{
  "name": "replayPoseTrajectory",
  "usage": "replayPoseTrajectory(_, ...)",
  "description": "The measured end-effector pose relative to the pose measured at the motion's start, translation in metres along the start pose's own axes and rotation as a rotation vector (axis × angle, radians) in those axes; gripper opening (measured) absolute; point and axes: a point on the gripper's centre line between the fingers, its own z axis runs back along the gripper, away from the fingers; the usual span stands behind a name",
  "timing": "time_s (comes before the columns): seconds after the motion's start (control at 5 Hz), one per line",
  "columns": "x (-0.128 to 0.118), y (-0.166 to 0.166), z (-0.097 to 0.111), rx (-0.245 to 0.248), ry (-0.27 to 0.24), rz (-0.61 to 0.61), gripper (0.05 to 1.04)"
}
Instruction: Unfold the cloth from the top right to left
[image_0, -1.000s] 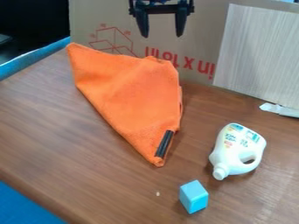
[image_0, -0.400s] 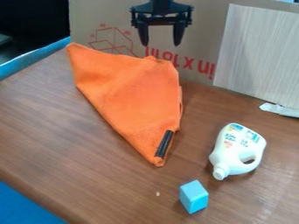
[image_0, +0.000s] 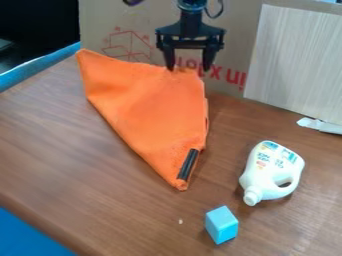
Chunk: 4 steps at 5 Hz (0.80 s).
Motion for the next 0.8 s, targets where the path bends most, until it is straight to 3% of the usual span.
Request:
replayPoseTrajectory(0.2,-0.0035,0.0008,-0.0052,0.009,0.001,-0.007,0.956)
replayPoseTrajectory(0.6,-0.0031,0.0000,-0.0099,0.001,-0.018,-0.013,0.394)
replayPoseTrajectory(0.8,-0.0027,-0.0038,-0.0109,-0.025,-0.026,-0.034,0.185)
